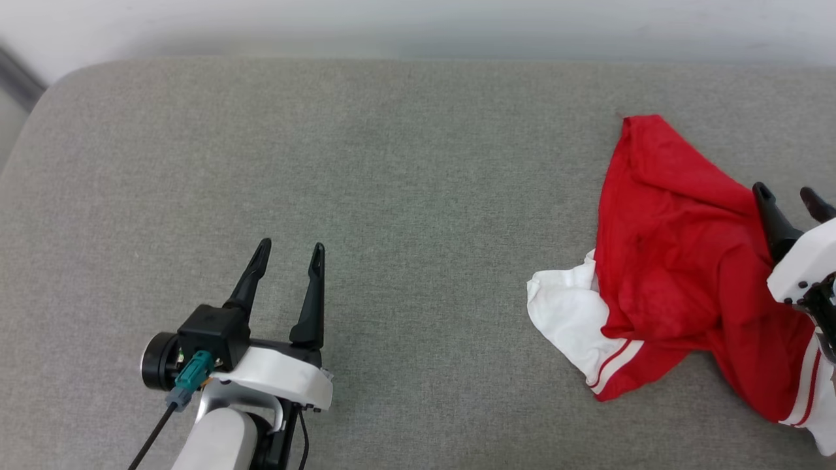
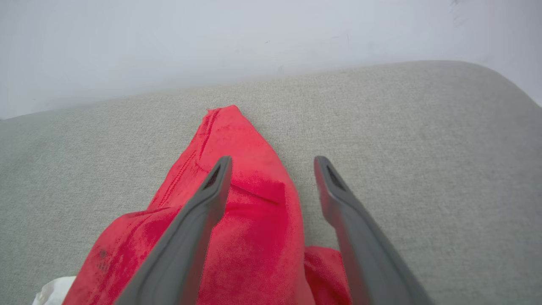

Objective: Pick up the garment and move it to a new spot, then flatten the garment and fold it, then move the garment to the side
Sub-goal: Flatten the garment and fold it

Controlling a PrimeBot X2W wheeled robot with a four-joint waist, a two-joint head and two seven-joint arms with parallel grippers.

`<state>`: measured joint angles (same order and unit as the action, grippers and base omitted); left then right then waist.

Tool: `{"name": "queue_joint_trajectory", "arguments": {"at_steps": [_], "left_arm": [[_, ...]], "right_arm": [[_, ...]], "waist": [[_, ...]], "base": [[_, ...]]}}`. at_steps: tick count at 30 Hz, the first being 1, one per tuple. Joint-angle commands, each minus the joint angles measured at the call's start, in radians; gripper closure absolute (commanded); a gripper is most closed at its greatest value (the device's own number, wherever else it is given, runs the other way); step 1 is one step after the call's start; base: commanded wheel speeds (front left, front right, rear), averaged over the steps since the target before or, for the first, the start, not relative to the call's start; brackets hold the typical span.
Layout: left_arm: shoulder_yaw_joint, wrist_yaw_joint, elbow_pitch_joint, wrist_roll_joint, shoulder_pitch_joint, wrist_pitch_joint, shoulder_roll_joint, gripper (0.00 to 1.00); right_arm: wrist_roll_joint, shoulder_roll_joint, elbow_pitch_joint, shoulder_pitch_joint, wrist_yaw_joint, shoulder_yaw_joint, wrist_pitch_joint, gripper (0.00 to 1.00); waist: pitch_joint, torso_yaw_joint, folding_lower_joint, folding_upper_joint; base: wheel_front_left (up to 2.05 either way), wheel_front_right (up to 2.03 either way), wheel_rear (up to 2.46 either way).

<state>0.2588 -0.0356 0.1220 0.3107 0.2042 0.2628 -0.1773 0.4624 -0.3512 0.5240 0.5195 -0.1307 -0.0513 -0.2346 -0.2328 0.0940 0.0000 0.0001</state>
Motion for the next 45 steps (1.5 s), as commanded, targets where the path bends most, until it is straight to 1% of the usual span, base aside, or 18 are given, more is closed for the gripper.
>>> {"name": "queue_joint_trajectory", "arguments": {"at_steps": [1, 6, 10, 15, 22, 23, 24, 27, 31, 38, 45], "left_arm": [[-0.005, -0.003, -0.001, -0.004, -0.015, 0.003, -0.006, 0.00], [-0.013, -0.010, 0.001, 0.001, -0.040, 0.003, -0.011, 0.00], [-0.022, -0.019, 0.003, 0.008, -0.065, 0.003, -0.019, 0.00], [-0.026, -0.030, -0.002, 0.012, -0.097, -0.009, -0.027, 0.00], [-0.017, -0.029, -0.015, 0.017, -0.119, -0.052, -0.049, 0.00], [0.007, -0.014, -0.022, 0.016, -0.086, -0.098, -0.051, 0.00], [0.016, -0.005, -0.022, 0.023, -0.069, -0.118, -0.047, 0.00], [0.060, 0.029, -0.009, 0.029, -0.009, -0.200, -0.036, 0.00], [0.117, 0.073, 0.024, 0.045, 0.087, -0.336, -0.017, 0.00], [0.218, 0.126, 0.121, 0.062, 0.240, -0.576, 0.004, 0.00], [0.305, 0.154, 0.226, 0.083, 0.324, -0.745, -0.001, 0.00]], "right_arm": [[-0.020, 0.001, -0.023, -0.025, 0.000, 0.003, 0.049, 0.00], [-0.108, 0.019, -0.121, -0.102, 0.000, 0.012, 0.226, 0.00], [-0.146, 0.053, -0.216, -0.191, 0.000, 0.028, 0.294, 0.00], [-0.174, 0.107, -0.357, -0.329, 0.000, 0.045, 0.299, 0.00], [-0.206, 0.169, -0.533, -0.491, 0.000, 0.058, 0.249, 0.00], [-0.218, 0.191, -0.595, -0.536, 0.000, 0.059, 0.225, 0.00], [-0.221, 0.195, -0.614, -0.546, 0.000, 0.060, 0.218, 0.00], [-0.228, 0.209, -0.658, -0.569, 0.000, 0.065, 0.202, 0.00], [-0.237, 0.220, -0.695, -0.576, 0.000, 0.073, 0.187, 0.00], [-0.226, 0.239, -0.701, -0.547, 0.000, 0.080, 0.205, 0.00], [-0.221, 0.253, -0.673, -0.524, 0.000, 0.085, 0.237, 0.00]], "waist": [[0.016, -0.012, 0.0000, -0.0001], [0.058, -0.035, 0.0000, -0.0001], [0.093, -0.057, 0.0000, -0.0001], [0.132, -0.085, 0.0000, -0.0001], [0.171, -0.135, 0.0000, -0.0001], [0.171, -0.154, 0.0000, -0.0001], [0.168, -0.159, 0.0000, -0.0001], [0.156, -0.180, 0.0000, -0.0001], [0.128, -0.214, 0.0000, -0.0001], [0.053, -0.272, 0.0000, -0.0001], [-0.010, -0.310, 0.0000, -0.0001]], "base": [[0.00, 0.00, 0.00], [0.00, 0.00, 0.00], [0.00, 0.00, 0.00], [0.00, 0.00, 0.00], [0.00, 0.00, 0.00], [0.00, 0.00, 0.00], [0.00, 0.00, 0.00], [0.00, 0.00, 0.00], [0.00, 0.00, 0.00], [0.00, 0.00, 0.00], [0.00, 0.00, 0.00]]}}
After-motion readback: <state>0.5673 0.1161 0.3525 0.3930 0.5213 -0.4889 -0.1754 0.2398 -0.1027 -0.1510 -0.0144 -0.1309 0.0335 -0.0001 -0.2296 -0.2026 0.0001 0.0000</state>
